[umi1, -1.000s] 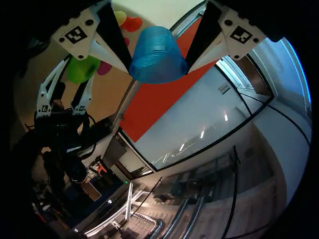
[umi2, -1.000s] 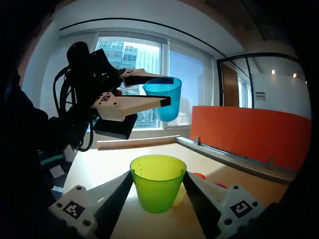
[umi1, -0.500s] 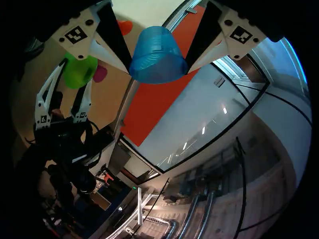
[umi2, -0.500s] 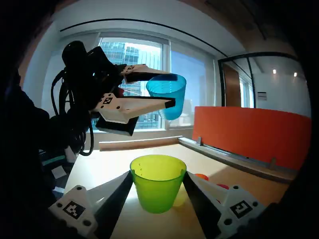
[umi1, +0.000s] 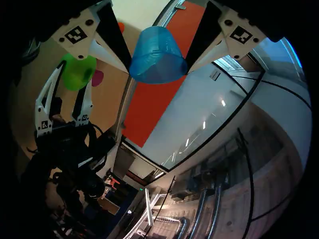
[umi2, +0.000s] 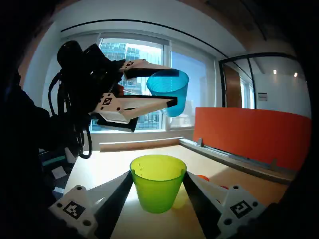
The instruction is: Pour water
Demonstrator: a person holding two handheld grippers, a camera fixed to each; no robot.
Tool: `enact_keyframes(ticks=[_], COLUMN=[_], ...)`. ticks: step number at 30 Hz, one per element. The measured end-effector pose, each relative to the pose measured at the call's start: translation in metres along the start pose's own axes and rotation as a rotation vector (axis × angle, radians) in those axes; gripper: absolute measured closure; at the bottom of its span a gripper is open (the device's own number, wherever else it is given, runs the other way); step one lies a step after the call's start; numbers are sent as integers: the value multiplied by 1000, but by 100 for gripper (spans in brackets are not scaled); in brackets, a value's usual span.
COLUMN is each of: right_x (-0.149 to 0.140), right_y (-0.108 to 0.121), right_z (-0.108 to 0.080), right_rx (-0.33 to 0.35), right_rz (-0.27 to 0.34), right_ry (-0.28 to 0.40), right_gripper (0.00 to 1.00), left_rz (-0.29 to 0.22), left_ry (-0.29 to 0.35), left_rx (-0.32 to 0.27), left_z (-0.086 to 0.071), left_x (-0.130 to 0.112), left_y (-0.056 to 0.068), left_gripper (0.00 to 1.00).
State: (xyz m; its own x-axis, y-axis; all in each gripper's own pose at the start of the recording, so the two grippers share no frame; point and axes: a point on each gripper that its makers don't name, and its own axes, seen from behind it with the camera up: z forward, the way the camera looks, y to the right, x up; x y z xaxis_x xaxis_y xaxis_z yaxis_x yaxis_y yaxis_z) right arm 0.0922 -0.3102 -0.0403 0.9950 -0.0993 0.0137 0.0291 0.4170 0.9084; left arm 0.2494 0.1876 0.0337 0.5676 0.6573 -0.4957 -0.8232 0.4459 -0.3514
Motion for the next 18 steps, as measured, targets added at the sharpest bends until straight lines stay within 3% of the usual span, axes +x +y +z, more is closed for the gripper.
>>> enact_keyframes(ticks=[18], right_x=[2], right_y=[8], right_z=[5], right_rx=[-6], right_rz=[3], right_ry=[8], right_gripper=[10], left_rz=[98], left_ry=[1], left_rx=[-3], left_z=[4], left_x=[4], left_y=[5], left_gripper=[11])
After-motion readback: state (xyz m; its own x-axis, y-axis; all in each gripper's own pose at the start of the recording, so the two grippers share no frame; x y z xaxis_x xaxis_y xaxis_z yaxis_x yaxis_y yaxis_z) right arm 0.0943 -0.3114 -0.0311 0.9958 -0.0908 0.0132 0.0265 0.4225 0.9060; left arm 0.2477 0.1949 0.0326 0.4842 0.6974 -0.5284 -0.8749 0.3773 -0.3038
